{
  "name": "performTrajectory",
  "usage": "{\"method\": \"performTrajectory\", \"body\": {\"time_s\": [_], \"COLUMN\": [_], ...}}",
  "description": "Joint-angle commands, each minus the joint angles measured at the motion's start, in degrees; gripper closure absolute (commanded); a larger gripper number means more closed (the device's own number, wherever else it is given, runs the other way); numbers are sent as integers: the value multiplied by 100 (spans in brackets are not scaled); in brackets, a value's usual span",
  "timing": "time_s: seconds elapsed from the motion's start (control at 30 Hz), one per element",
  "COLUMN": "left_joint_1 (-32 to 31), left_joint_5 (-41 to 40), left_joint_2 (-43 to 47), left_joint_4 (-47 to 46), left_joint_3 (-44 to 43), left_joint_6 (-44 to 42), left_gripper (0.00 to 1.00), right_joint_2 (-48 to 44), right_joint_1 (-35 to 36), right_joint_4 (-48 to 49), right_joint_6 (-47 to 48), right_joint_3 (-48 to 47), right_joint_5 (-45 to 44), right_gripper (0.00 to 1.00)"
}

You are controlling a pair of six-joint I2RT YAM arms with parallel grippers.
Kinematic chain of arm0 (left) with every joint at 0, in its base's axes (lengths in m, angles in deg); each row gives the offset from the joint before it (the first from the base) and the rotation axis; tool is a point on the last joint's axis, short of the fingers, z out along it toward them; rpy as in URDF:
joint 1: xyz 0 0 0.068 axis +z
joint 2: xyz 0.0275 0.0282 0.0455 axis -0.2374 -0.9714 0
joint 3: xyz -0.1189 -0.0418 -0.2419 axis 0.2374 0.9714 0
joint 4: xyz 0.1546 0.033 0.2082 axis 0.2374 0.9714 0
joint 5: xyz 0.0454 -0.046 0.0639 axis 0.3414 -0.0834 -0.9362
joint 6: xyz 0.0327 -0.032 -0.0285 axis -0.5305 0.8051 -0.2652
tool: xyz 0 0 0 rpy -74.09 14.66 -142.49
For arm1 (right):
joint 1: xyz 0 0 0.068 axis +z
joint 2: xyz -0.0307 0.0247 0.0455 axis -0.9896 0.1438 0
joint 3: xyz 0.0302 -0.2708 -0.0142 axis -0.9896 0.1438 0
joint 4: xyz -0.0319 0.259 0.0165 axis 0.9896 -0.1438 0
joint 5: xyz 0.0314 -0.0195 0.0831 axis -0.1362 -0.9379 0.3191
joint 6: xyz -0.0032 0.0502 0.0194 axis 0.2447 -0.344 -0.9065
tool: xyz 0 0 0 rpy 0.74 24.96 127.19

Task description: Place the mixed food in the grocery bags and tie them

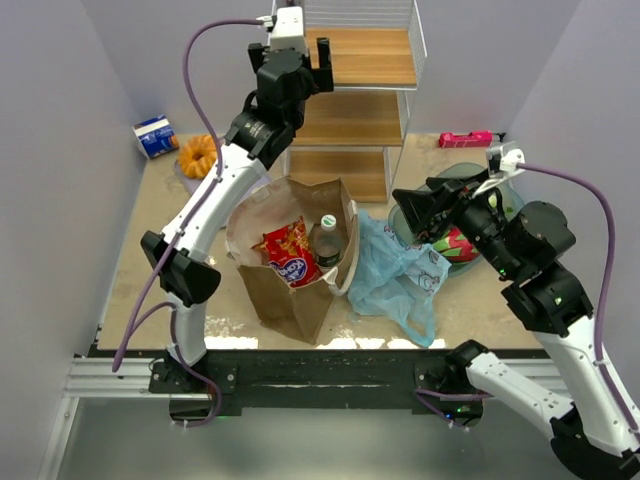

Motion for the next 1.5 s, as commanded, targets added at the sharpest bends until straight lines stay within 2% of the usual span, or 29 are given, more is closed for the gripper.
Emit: {"method": "performTrajectory", "body": {"time_s": [0.0,0.23,0.37,0.6,0.77,1.07,1.47], "left_joint_1": [174,253,367,411,455,490,771], "left_joint_5": [264,397,212,-297,-535,-851,-685], "left_joint_2": [-157,-377,-562,-518,-667,-904,-1546], "left_joint_4": [-413,-817,-800,-1072,-1336,-2285,-2636], "left_joint_3": [-82,-100,-285,102,155,357,-47], "left_joint_6": [-42,-349,-350,-323,-253,-288,-323], "left_gripper": [1,12,12,9,9,16,24], "right_joint_2": [-41,-67,-67,3,-14,82,513], "right_joint_1": [-18,-18,-18,-18,-18,-18,-18], "right_joint_4": [-37,-63,-125,-151,-72,-195,-274], "right_joint_6": [-110,-154,-137,-93,-163,-137,30], "right_joint_3": [86,209,227,253,288,227,-46], "right_joint_5": [217,252,261,226,507,867,1316], "right_gripper": [14,14,15,14,14,14,14]}}
